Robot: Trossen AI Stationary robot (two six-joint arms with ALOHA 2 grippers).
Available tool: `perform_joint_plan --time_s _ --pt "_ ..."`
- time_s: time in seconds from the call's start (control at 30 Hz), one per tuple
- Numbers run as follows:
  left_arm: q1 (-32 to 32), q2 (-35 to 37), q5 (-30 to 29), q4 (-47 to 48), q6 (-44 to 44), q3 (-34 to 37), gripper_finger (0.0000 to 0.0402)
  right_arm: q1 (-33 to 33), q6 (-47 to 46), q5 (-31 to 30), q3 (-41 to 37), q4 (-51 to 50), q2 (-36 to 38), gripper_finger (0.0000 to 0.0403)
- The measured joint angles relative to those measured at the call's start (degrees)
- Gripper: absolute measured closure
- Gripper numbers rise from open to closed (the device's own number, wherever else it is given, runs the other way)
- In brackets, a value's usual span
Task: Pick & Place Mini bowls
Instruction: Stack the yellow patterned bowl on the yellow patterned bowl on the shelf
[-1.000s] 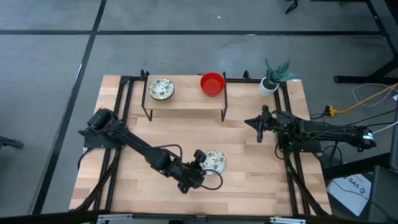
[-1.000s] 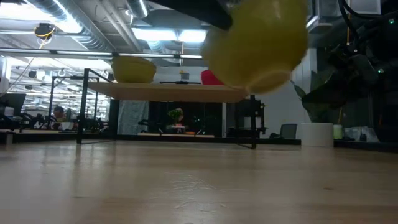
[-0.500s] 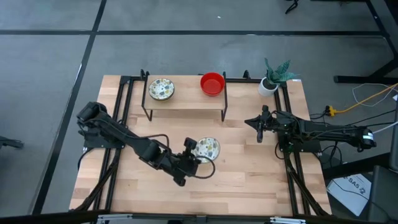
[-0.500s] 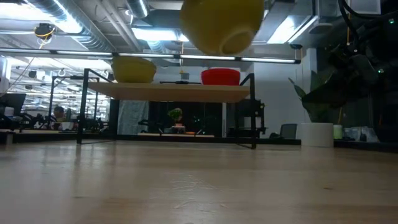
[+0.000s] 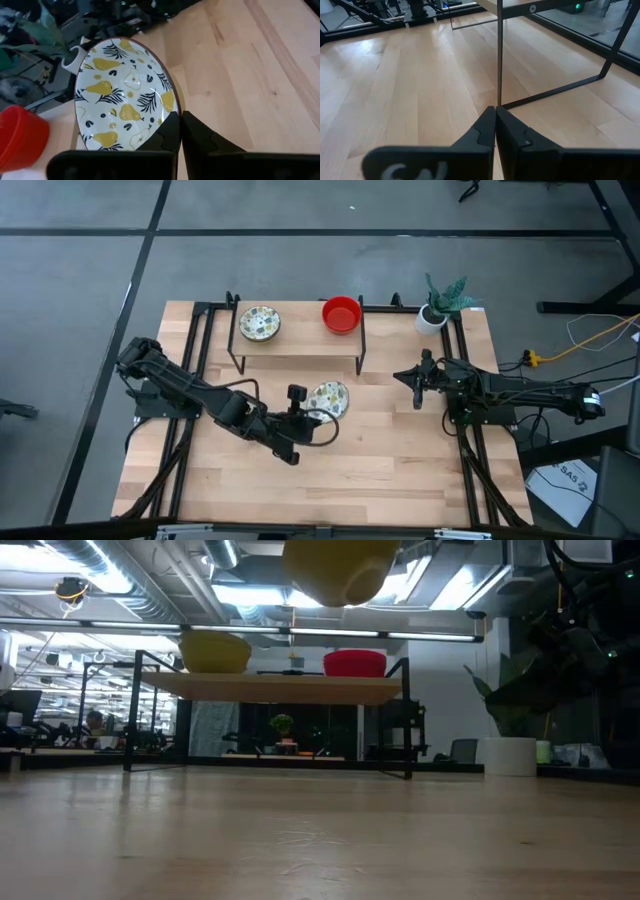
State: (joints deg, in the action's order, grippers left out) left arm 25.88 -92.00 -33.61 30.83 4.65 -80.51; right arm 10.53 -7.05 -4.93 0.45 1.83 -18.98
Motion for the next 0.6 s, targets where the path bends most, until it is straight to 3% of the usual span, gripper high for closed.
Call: perform_joint_plan --time_s 0.6 --pt "-4.15 6.1 -9.55 0.79 -2.02 0.0 0.0398 0.0 0.0 0.0 0.0 0.0 0.0 0.0389"
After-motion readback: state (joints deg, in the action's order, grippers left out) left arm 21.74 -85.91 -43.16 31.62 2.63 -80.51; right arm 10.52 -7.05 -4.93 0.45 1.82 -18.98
